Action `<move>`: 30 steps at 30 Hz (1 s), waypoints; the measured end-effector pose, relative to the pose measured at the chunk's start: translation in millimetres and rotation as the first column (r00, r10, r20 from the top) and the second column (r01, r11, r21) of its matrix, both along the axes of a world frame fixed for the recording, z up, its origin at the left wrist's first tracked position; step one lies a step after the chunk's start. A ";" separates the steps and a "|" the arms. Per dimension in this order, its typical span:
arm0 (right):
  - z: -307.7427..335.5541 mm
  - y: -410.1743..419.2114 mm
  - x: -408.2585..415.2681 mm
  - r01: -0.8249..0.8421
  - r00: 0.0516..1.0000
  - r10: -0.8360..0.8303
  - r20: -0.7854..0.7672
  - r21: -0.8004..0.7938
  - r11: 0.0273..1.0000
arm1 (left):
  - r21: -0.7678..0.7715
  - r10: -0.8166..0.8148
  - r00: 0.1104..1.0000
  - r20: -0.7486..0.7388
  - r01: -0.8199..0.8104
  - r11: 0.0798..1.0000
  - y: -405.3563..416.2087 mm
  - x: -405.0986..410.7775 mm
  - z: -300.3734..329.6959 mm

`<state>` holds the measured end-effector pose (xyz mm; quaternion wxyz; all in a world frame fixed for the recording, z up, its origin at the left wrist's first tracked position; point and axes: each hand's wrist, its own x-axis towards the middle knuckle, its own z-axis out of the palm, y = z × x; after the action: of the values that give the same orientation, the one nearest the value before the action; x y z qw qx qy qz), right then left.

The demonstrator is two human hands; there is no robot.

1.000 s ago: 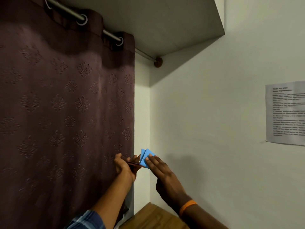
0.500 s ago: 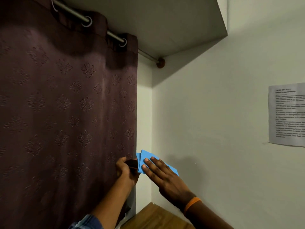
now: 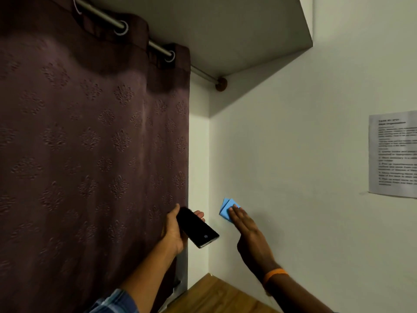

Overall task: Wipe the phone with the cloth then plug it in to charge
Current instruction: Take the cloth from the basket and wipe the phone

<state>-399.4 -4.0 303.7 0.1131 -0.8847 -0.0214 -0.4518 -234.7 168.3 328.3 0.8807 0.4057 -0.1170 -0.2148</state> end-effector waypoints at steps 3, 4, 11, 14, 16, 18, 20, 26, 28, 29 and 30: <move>15.5 8.4 0.9 -0.076 0.995 0.059 0.085 0.218 0.973 | 0.111 0.002 0.998 0.062 -0.009 0.994 -2.3 -9.6 5.7; 21.7 12.1 2.0 -0.099 0.991 0.073 0.110 0.254 0.962 | 0.133 0.008 0.997 0.078 -0.018 0.991 -3.5 -13.7 6.9; 57.1 37.5 15.5 -0.225 0.974 0.207 0.087 0.363 0.904 | 0.200 0.100 0.970 0.222 -0.146 0.969 -17.7 -23.3 0.7; 60.3 41.1 22.4 -0.245 0.962 0.268 -0.049 0.271 0.931 | 0.195 0.143 0.958 0.249 -0.194 0.961 -23.2 -21.2 2.3; 56.1 42.1 22.8 -0.253 0.953 0.280 -0.117 0.200 0.946 | 0.172 0.160 0.958 0.238 -0.204 0.964 -25.3 -19.8 4.1; 50.0 40.1 20.7 -0.248 0.948 0.273 -0.161 0.160 0.955 | 0.160 0.181 0.958 0.221 -0.218 0.963 -25.7 -17.4 7.0; 43.5 36.2 17.2 -0.236 0.945 0.260 -0.197 0.138 0.962 | 0.170 0.237 0.949 0.207 -0.274 0.947 -23.3 -14.5 9.1; 11.7 13.8 -5.3 -0.234 0.925 0.249 -0.288 0.086 0.968 | 0.193 0.364 0.918 0.156 -0.390 0.900 -14.6 -13.3 13.6; 4.5 2.8 -13.8 -0.217 0.913 0.237 -0.333 0.096 0.971 | 0.187 0.395 0.905 0.156 -0.420 0.888 -14.3 -13.6 15.0; 2.2 -1.9 -17.4 -0.208 0.906 0.229 -0.355 0.098 0.973 | 0.184 0.406 0.902 0.149 -0.428 0.885 -13.8 -13.3 15.2; 0.7 -6.2 -20.4 -0.200 0.901 0.220 -0.375 0.093 0.975 | 0.175 0.411 0.901 0.138 -0.430 0.885 -13.1 -12.8 15.4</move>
<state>-419.8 -10.2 304.3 0.1861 -0.9450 -0.0824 -0.2561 -247.4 155.2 343.7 0.8539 0.5183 -0.0464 -0.0096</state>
